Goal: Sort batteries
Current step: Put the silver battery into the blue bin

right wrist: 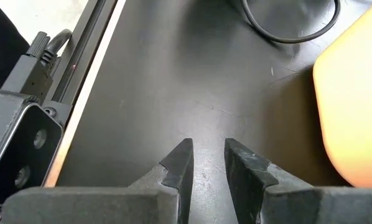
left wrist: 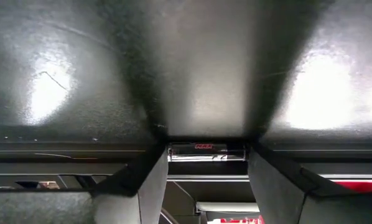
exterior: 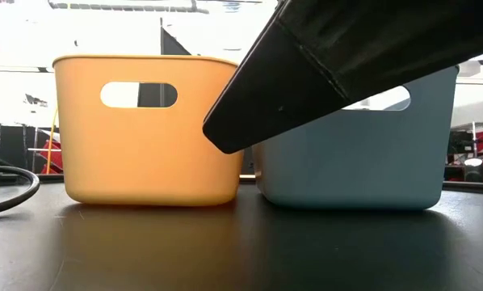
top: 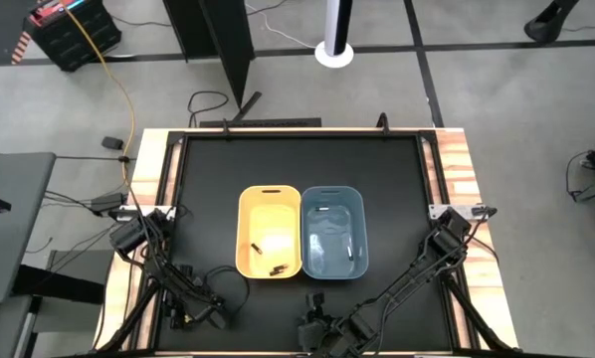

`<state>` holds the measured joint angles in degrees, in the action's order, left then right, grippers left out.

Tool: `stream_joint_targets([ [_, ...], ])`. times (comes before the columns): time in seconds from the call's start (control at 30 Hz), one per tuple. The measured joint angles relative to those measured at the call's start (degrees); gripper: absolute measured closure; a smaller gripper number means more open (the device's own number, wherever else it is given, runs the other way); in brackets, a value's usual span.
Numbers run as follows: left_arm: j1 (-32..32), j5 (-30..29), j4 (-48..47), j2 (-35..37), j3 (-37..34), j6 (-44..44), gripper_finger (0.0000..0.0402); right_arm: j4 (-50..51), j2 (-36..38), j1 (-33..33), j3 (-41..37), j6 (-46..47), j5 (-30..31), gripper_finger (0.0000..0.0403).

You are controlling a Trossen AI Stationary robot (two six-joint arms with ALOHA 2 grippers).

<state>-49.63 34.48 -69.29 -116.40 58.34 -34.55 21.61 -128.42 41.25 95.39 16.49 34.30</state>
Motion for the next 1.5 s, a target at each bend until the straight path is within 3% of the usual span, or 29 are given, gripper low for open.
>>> stream_joint_targets([
  [0.5, 0.0, -2.5, -1.5, 1.1, 2.1, -0.3, 0.0211, -0.3, 0.0, 0.0, 0.0, 0.0, 0.0, 0.0293],
  [1.5, 0.2, -13.4, -2.2, 18.3, 2.2, -16.6, 0.0211, -0.7, 0.0, 0.0, 0.0, 0.0, 0.0, 0.0293],
])
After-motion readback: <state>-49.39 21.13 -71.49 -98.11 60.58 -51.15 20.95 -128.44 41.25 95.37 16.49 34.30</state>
